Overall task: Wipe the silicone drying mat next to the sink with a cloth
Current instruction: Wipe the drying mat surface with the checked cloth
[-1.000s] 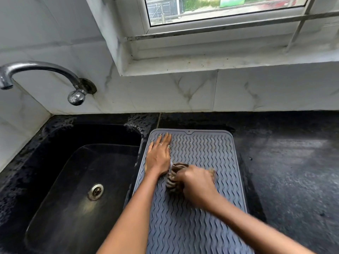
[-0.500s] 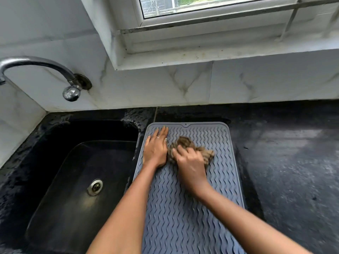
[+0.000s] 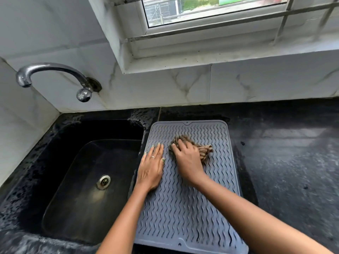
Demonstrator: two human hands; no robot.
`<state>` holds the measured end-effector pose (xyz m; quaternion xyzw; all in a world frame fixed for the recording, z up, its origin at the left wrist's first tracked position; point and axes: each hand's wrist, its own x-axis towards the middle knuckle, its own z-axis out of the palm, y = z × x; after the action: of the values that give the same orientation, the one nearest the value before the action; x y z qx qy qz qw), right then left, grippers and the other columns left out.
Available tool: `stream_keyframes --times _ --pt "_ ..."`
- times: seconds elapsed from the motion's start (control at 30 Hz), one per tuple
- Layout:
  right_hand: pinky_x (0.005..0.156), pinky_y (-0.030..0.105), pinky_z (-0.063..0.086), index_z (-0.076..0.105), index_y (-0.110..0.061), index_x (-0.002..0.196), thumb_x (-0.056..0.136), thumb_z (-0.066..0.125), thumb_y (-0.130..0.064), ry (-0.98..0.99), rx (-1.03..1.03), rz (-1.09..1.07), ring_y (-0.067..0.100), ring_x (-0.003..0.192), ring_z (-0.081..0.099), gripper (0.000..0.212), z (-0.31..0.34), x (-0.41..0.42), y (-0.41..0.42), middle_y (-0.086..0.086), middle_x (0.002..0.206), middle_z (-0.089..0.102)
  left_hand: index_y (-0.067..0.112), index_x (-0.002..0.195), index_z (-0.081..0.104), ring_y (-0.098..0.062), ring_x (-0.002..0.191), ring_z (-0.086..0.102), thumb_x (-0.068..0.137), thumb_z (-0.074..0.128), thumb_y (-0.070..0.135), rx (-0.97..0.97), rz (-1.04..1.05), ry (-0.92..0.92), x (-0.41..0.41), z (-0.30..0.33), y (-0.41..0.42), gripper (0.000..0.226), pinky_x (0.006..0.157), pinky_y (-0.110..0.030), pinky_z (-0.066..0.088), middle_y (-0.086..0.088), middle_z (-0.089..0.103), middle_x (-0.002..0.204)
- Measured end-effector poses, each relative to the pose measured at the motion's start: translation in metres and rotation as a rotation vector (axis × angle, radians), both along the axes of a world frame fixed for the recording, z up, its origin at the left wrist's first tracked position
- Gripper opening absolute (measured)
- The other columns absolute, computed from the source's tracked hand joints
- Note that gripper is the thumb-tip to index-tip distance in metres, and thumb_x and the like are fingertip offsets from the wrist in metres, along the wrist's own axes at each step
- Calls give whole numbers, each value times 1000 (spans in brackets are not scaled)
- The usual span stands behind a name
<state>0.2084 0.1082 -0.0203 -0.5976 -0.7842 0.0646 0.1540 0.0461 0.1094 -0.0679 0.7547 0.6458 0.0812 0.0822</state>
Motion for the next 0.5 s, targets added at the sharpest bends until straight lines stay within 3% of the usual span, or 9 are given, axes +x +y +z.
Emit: stream_keyframes --times 0.1,0.17,0.27,0.33,0.4,0.43,0.5 --pt "85 47 53 59 -11 124 74 67 2 30 24 75 33 112 59 52 -5 1 -65 14 129 60 24 152 9 -12 148 6 102 19 33 15 22 20 2 -3 4 51 120 -33 6 7 9 161" --pt "69 40 58 71 -18 106 56 82 -5 85 76 151 26 93 69 53 -7 5 -108 7 111 71 24 151 8 -12 148 6 102 18 34 13 20 40 2 -4 5 51 120 -33 6 8 9 161" --pt "58 28 55 76 -28 88 53 80 -14 156 -4 244 16 76 68 37 4 13 -139 -5 92 75 23 152 7 -13 149 5 102 18 33 -26 30 30 4 -3 4 51 121 -34 5 6 8 161" --pt "64 28 54 75 -30 81 67 69 -3 361 -100 183 3 72 64 31 20 17 -123 -15 81 73 22 152 6 -14 149 3 102 19 33 -42 42 22 8 4 0 52 121 -34 2 5 6 161" --pt "72 31 52 73 -32 87 77 55 5 560 -106 12 -4 79 59 43 33 20 -81 -20 84 70 22 152 6 -15 149 2 102 22 33 -73 57 -19 11 9 -13 53 120 -34 1 4 6 161" --pt "77 35 51 71 -31 97 80 53 5 544 -76 -45 2 87 59 44 36 20 -55 -16 95 70 22 152 7 -15 149 2 102 24 33 -81 59 -53 12 9 -25 53 120 -33 1 4 6 161" --pt "91 42 46 58 -20 123 84 50 4 301 -34 -36 20 109 52 46 36 16 -16 1 123 61 23 151 9 -12 148 3 102 27 34 -51 58 -112 10 6 -52 54 119 -32 0 5 9 160"
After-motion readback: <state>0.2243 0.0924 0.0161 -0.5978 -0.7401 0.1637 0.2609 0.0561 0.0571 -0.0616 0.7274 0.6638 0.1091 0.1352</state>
